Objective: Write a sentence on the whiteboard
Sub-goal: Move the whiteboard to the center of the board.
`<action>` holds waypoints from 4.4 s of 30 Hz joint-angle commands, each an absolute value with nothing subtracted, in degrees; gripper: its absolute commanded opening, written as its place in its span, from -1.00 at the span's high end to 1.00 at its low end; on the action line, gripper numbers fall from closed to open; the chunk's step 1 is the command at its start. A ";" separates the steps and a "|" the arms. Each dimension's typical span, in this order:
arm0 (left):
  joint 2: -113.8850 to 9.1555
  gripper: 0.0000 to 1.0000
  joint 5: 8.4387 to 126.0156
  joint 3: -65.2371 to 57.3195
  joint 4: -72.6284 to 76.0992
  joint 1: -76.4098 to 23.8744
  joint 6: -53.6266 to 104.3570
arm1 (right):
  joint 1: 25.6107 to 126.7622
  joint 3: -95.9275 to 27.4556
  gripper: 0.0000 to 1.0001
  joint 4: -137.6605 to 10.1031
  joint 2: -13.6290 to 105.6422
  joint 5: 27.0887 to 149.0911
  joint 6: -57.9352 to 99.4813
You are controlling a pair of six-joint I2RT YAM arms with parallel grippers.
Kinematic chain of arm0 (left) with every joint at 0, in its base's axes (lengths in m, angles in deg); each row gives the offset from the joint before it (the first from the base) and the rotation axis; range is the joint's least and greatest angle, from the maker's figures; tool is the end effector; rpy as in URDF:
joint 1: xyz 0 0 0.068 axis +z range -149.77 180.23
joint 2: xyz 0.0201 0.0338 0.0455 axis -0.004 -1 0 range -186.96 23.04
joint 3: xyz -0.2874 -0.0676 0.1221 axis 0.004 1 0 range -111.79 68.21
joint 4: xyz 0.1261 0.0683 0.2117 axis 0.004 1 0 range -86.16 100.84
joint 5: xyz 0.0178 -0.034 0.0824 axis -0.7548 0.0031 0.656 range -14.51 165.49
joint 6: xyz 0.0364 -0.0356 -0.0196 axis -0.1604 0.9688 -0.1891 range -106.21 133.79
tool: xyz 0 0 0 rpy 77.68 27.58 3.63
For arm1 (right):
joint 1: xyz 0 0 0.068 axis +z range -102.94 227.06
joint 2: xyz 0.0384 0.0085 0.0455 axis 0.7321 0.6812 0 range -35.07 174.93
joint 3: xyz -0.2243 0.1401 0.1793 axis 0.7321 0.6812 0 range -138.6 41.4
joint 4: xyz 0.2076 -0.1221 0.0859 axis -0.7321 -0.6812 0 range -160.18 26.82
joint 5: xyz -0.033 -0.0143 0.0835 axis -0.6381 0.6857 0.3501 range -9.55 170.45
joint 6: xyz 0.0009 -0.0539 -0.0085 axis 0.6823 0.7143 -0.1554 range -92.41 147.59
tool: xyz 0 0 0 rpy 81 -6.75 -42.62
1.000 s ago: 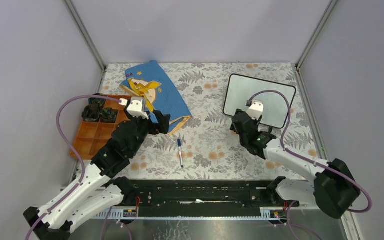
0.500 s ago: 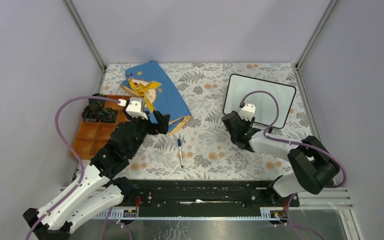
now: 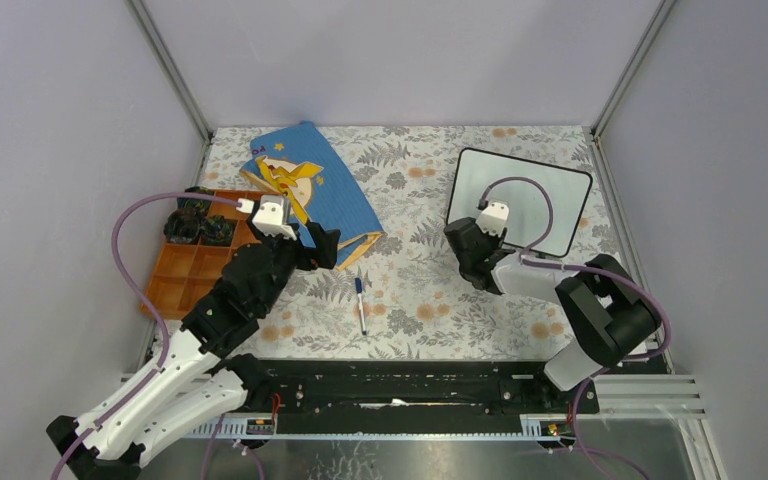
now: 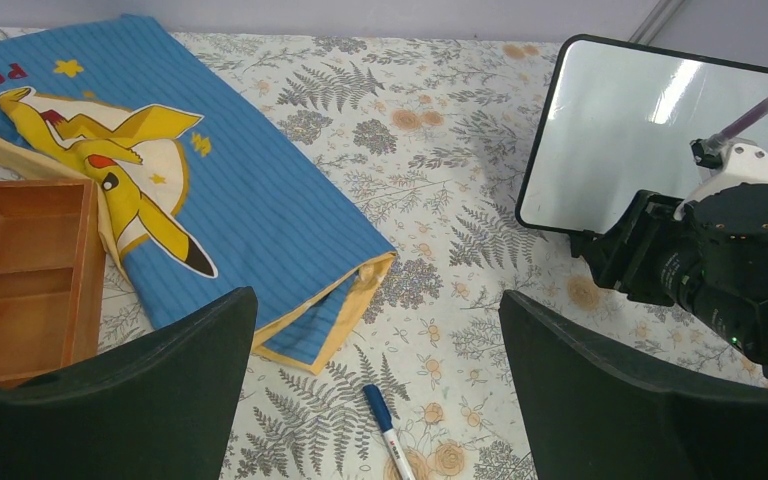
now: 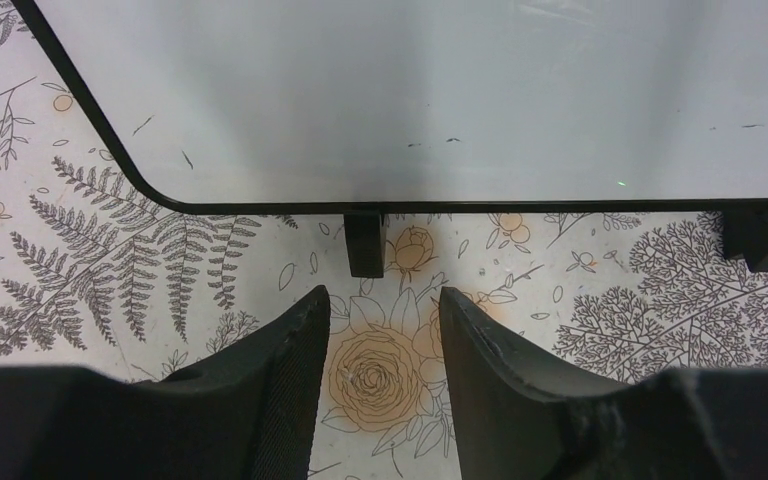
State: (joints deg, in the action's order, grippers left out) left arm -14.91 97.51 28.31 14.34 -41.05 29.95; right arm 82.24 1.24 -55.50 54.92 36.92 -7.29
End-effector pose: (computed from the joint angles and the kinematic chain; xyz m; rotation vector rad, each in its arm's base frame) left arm 0.0972 -0.0671 0.3575 0.0918 1.7242 -0.4140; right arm 0.2550 0.1490 0.2142 0.3580 2.0514 -0.1483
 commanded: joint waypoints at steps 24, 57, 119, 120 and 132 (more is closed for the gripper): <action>-15.11 -0.97 97.27 29.52 9.84 -41.62 28.58 | 78.92 -3.89 0.17 -48.26 63.46 37.62 -2.46; -14.36 -0.97 96.29 29.81 9.48 -41.91 28.46 | 79.47 1.24 0.96 -48.30 58.84 41.86 2.75; -16.44 -0.97 100.69 30.82 9.65 -43.41 27.58 | 113.32 -0.64 -0.38 -65.81 44.66 39.70 -16.12; -16.35 -0.97 101.05 30.96 9.34 -43.44 27.73 | 113.33 0.32 -0.38 -66.20 41.90 40.28 -14.66; -32.86 -0.98 87.91 18.72 12.00 -35.82 36.12 | 110.72 3.06 -0.45 -75.61 21.62 31.99 1.37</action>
State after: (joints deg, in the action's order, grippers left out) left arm -27.37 95.85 25.84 10.71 -41.74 30.63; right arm 112.88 2.63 -70.06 25.50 35.87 -0.73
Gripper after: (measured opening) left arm 0.987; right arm 0.721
